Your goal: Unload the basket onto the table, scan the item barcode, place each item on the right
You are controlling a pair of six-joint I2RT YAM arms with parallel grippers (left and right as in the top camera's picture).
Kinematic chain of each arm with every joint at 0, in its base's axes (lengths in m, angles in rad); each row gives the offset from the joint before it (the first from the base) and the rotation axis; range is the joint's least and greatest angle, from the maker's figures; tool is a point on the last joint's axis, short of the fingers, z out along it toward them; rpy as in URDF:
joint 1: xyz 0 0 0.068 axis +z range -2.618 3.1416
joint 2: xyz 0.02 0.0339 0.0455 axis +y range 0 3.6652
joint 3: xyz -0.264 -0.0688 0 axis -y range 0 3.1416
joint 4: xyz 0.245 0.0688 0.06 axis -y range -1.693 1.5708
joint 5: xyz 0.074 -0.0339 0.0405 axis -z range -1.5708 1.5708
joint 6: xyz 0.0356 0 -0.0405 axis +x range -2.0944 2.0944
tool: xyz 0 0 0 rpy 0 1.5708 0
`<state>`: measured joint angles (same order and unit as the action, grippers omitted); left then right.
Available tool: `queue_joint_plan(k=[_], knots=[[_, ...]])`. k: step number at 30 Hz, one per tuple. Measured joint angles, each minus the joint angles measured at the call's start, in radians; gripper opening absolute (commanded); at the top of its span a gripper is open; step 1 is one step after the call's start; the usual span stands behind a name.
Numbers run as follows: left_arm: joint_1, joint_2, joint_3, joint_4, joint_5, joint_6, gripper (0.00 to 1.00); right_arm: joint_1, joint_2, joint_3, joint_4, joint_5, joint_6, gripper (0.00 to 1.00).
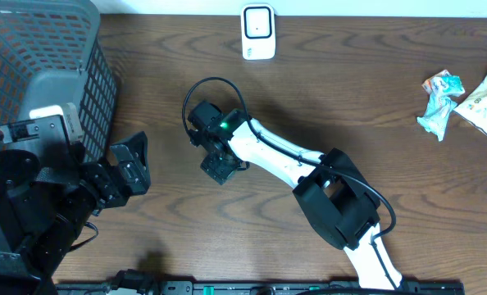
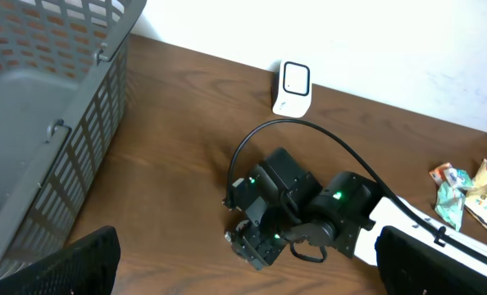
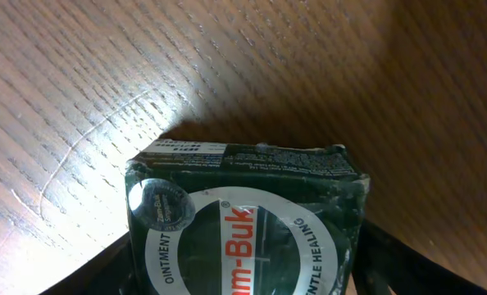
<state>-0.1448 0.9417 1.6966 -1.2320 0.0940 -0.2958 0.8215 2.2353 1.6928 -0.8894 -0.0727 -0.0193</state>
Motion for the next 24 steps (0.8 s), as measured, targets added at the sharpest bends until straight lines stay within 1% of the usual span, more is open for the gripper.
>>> queue_joint_plan(k=[3, 6, 8, 9, 12, 19, 24], knots=[[0.0, 0.0, 0.0, 0.0, 0.0, 0.0, 0.98, 0.0, 0.0, 0.0, -0.005, -0.001, 0.01, 0.64], [0.0, 0.0, 0.0, 0.0, 0.0, 0.0, 0.98, -0.005, -0.002, 0.001, -0.027, -0.006, 0.016, 0.63], [0.0, 0.0, 0.0, 0.0, 0.0, 0.0, 0.98, -0.013, -0.004, 0.002, -0.039, -0.015, 0.018, 0.59], [0.0, 0.0, 0.0, 0.0, 0.0, 0.0, 0.98, -0.019, -0.007, 0.002, -0.045, -0.021, 0.019, 0.6], [0.0, 0.0, 0.0, 0.0, 0.0, 0.0, 0.98, -0.044, -0.026, 0.002, -0.058, -0.029, 0.024, 0.68], [0.0, 0.0, 0.0, 0.0, 0.0, 0.0, 0.98, -0.078, -0.075, 0.005, -0.105, -0.028, -0.037, 0.75], [0.0, 0.0, 0.0, 0.0, 0.0, 0.0, 0.98, -0.076, -0.075, -0.04, -0.046, -0.024, -0.055, 0.79]])
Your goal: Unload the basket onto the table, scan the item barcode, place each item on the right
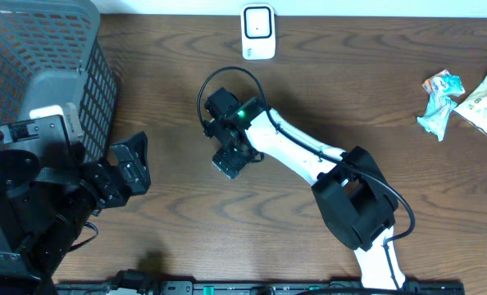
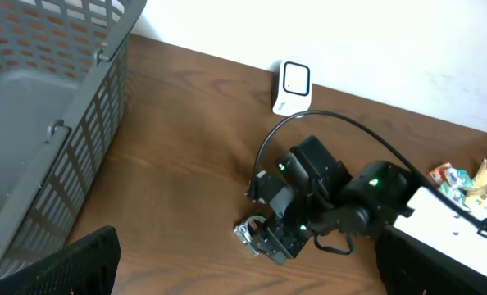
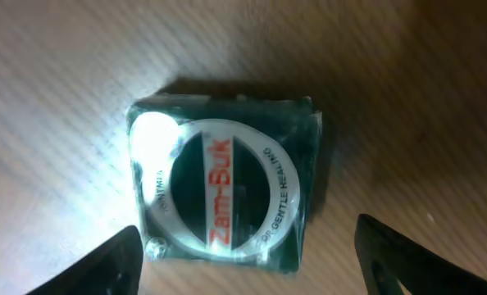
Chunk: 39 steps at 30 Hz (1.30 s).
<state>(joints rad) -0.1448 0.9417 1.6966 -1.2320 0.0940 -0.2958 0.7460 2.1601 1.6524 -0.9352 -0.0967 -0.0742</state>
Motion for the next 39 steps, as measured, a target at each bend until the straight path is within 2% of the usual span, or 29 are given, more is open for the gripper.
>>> queue_joint_plan(k=[19, 33, 37, 39], knots=[[0.0, 0.0, 0.0, 0.0, 0.0, 0.0, 0.98, 0.0, -0.002, -0.045, 0.053, -0.023, -0.007, 0.8], [0.0, 0.0, 0.0, 0.0, 0.0, 0.0, 0.98, 0.0, -0.002, -0.032, 0.0, -0.018, -0.006, 0.83], [0.0, 0.0, 0.0, 0.0, 0.0, 0.0, 0.98, 0.0, -0.002, 0.013, -0.048, -0.014, -0.007, 0.88], [0.0, 0.0, 0.0, 0.0, 0.0, 0.0, 0.98, -0.002, -0.003, 0.044, -0.052, -0.014, -0.008, 0.97]])
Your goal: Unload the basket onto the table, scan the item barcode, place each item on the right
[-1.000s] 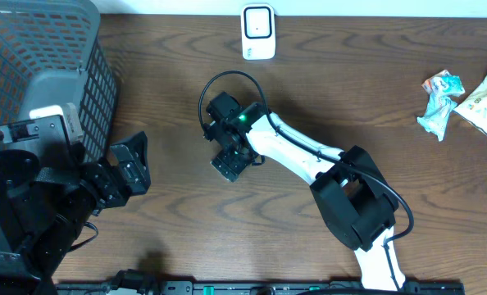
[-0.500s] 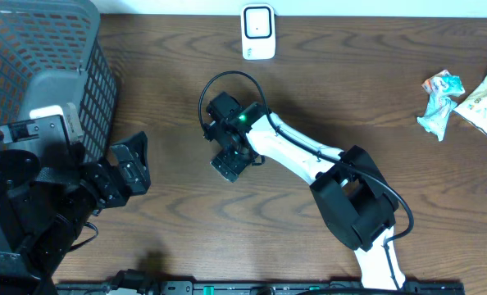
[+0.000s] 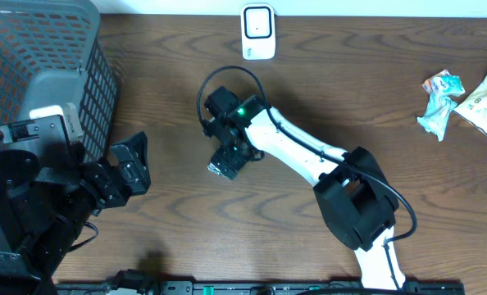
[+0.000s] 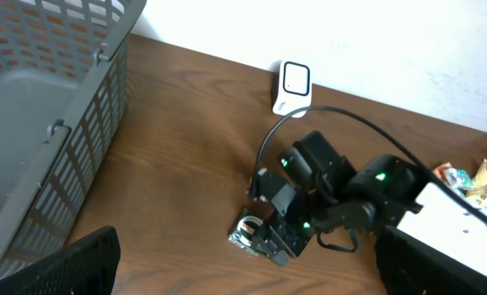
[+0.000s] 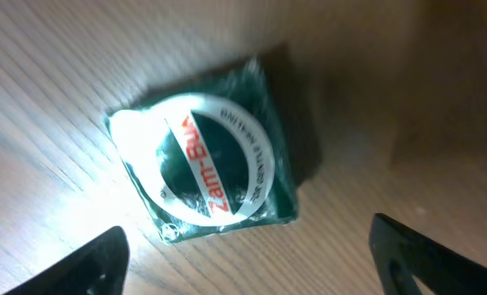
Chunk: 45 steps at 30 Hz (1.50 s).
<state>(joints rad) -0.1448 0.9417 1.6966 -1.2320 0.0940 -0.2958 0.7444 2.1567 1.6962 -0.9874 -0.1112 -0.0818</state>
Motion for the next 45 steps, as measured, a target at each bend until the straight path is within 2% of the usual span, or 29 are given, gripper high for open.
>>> queue_joint_plan(k=[1, 14, 22, 30, 38, 45], knots=[[0.0, 0.0, 0.0, 0.0, 0.0, 0.0, 0.98, -0.002, -0.003, 0.011, 0.001, 0.0, -0.002, 0.99], [0.0, 0.0, 0.0, 0.0, 0.0, 0.0, 0.98, -0.084, -0.035, 0.022, -0.026, -0.035, -0.023, 0.99], [0.0, 0.0, 0.0, 0.0, 0.0, 0.0, 0.98, -0.043, -0.035, -0.006, -0.008, -0.062, -0.215, 0.99], [0.0, 0.0, 0.0, 0.0, 0.0, 0.0, 0.98, -0.005, -0.035, -0.103, 0.105, 0.009, -0.332, 0.99], [0.0, 0.0, 0.0, 0.0, 0.0, 0.0, 0.98, -0.005, -0.035, -0.209, 0.251, 0.029, -0.354, 0.99], [0.0, 0.0, 0.0, 0.0, 0.0, 0.0, 0.97, -0.005, -0.037, -0.215, 0.315, 0.03, -0.357, 0.99]])
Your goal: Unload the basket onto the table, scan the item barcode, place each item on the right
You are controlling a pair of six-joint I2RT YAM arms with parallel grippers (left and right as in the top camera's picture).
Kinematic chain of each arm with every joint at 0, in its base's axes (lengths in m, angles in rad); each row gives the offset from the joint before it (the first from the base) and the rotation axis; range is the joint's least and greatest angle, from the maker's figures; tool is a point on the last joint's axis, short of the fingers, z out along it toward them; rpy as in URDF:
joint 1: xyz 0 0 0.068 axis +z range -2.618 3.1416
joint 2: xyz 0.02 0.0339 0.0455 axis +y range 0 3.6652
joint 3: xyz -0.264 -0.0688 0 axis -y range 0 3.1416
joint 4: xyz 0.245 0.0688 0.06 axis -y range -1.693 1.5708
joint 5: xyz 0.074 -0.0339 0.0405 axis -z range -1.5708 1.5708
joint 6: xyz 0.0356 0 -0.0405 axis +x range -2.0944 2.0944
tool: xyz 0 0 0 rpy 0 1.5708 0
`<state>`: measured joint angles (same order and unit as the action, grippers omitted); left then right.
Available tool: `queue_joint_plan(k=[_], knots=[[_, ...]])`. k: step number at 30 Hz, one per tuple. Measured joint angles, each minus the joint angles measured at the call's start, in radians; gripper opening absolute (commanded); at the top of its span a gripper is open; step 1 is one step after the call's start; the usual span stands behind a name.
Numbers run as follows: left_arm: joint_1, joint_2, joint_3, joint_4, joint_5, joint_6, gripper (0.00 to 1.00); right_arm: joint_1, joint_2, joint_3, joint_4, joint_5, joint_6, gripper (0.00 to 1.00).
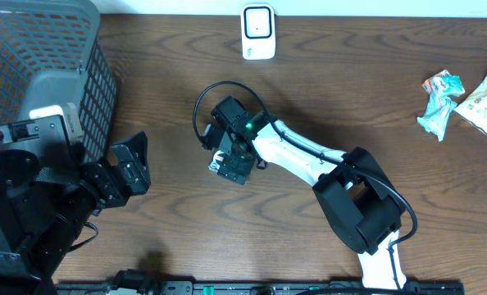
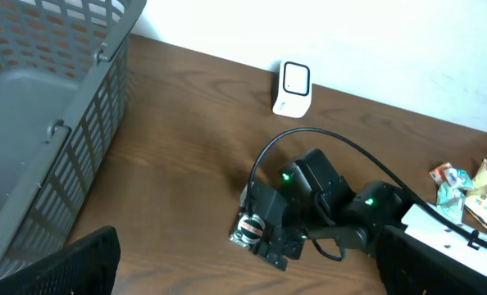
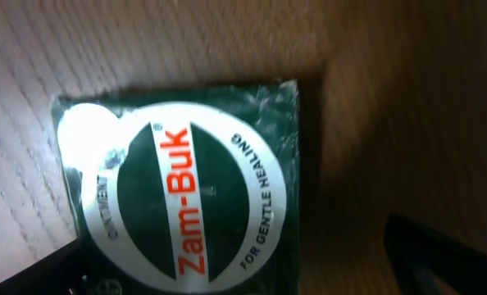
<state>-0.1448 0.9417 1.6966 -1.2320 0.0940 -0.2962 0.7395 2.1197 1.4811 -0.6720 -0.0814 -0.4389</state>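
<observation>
A dark green Zam-Buk ointment box [image 3: 182, 192] lies face up on the brown table, its white ring and red lettering showing. My right gripper [image 3: 227, 274] is open and close above it. The box sits between the fingertips, nearer the left one, and the right fingertip [image 3: 448, 258] stands well clear. From the left wrist view the box [image 2: 250, 228] peeks out beside the right gripper [image 2: 270, 239]. In the overhead view that gripper [image 1: 231, 164] hides most of the box. The white scanner [image 1: 258, 31] stands at the table's far edge. My left gripper [image 1: 130, 168] is open, near the basket.
A grey mesh basket [image 1: 38, 74] fills the left end of the table. Two snack packets [image 1: 440, 102] [image 1: 485, 97] lie at the far right. The right arm's black cable [image 1: 207, 102] loops above its wrist.
The right gripper has come closer to the box, which now looks larger and squared to the fingers instead of skewed. In the overhead view the wrist has turned. The left arm is unchanged.
At first the box sat tight between the right fingers with its narrow side up. Then it lay flat, face up, with the fingers wide apart above it. Later it appeared skewed under the gripper. Now the open gripper is low over it, lined up.
</observation>
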Motion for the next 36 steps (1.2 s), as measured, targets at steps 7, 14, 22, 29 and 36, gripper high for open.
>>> queue_joint_plan(k=[7, 14, 22, 29, 36], knots=[[0.0, 0.0, 0.0, 0.0, 0.0, 0.0, 0.98, 0.006, 0.0, -0.002, 0.021, -0.003, -0.013, 0.95], [0.0, 0.0, 0.0, 0.0, 0.0, 0.0, 0.98, 0.016, 0.0, -0.003, 0.022, -0.03, -0.058, 0.86], [0.0, 0.0, 0.0, 0.0, 0.0, 0.0, 0.97, 0.016, 0.001, -0.003, 0.009, -0.035, -0.066, 0.68], [0.0, 0.0, 0.0, 0.0, 0.0, 0.0, 0.98, 0.017, 0.001, -0.004, 0.007, -0.039, -0.037, 0.62], [0.0, 0.0, 0.0, 0.0, 0.0, 0.0, 0.98, 0.016, 0.001, -0.004, 0.008, -0.043, 0.012, 0.6]])
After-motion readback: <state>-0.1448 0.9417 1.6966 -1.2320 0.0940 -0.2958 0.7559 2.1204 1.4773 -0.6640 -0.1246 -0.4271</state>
